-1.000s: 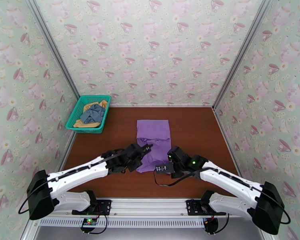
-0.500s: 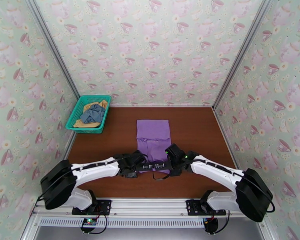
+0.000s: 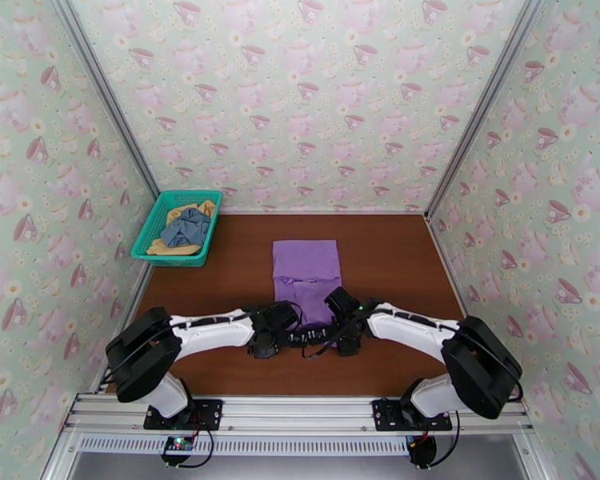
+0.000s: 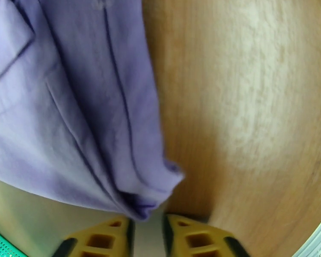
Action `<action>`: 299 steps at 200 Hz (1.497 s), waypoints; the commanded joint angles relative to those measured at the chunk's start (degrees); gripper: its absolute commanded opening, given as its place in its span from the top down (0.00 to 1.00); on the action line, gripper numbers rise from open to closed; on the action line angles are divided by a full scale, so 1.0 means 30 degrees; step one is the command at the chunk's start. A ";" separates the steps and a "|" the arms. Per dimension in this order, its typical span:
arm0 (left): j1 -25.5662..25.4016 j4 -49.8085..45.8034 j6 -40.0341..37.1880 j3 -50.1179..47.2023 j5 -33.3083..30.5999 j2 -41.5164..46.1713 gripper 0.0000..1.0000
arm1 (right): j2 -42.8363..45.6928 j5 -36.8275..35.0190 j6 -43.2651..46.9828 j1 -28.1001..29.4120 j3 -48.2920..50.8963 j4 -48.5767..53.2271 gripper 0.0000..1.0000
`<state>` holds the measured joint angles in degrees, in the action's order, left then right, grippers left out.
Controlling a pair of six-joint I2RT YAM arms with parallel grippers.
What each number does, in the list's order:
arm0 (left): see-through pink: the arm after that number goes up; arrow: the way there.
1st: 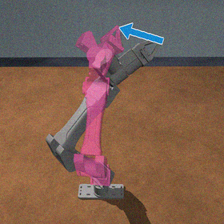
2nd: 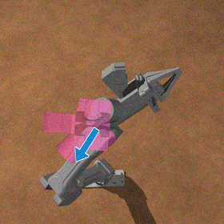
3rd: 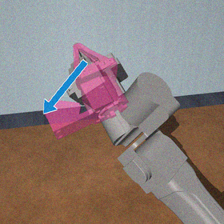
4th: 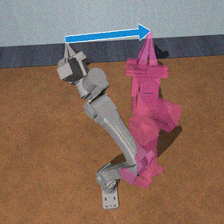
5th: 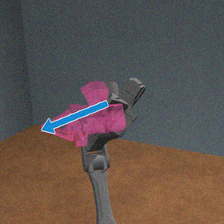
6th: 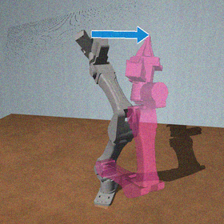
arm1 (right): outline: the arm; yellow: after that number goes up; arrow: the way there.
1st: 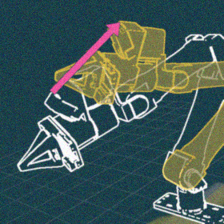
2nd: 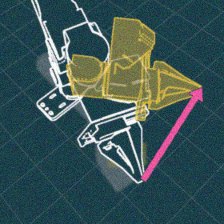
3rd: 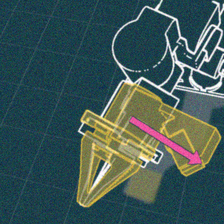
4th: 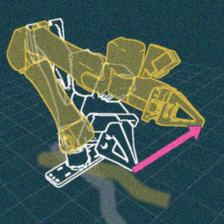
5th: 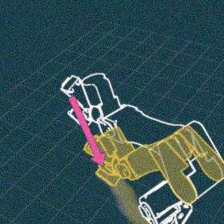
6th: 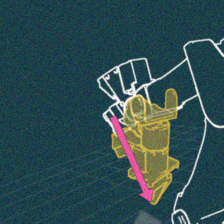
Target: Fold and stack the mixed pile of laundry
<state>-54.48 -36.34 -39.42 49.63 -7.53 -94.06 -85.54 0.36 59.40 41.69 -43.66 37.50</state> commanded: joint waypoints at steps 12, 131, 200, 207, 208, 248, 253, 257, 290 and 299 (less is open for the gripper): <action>-0.0091 0.5554 -0.0681 -0.0283 -0.0328 -0.2184 0.84 | -0.1639 -0.1010 -0.1135 -0.0127 -0.0615 -0.1797 0.40; -0.1071 0.5051 -0.0213 -0.1000 -0.1807 -0.0075 0.59 | -0.2062 -0.0589 -0.1604 -0.0425 -0.1049 -0.1851 0.86; -0.2751 0.3365 0.0827 -0.0557 0.0315 0.0603 0.45 | -0.1723 -0.0355 -0.1650 -0.0455 -0.1073 -0.1712 0.85; -0.2920 0.3022 0.0830 -0.0443 0.0631 0.0622 0.46 | -0.1766 -0.0348 -0.1664 -0.0452 -0.1045 -0.1679 0.85; -0.2942 0.2968 0.0847 -0.0421 0.0692 0.0651 0.46 | -0.1773 -0.0337 -0.1664 -0.0436 -0.1039 -0.1669 0.85; -0.3374 0.0409 0.0782 0.0042 0.1076 0.2691 0.46 | -0.1817 -0.0234 -0.1660 -0.0464 -0.1000 -0.1626 0.85; -0.3359 0.0293 0.0730 -0.0064 0.0900 0.3196 0.46 | -0.1810 -0.0215 -0.1654 -0.0460 -0.0952 -0.1624 0.85; -0.3342 0.0226 0.0676 -0.0135 0.0805 0.3628 0.46 | -0.1806 -0.0201 -0.1645 -0.0445 -0.0969 -0.1614 0.85; -0.2981 0.0794 0.0685 -0.1250 0.0785 0.6893 0.45 | -0.1829 0.0004 -0.1809 -0.0464 -0.0971 -0.1542 0.84; -0.2964 0.1060 0.0588 -0.1563 0.0962 0.7402 0.44 | -0.1888 0.0052 -0.1838 -0.0452 -0.0960 -0.1520 0.84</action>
<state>-63.90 -36.47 -36.07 46.98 -9.23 -76.58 -89.08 1.50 56.58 40.38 -46.54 35.90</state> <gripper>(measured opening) 0.552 0.154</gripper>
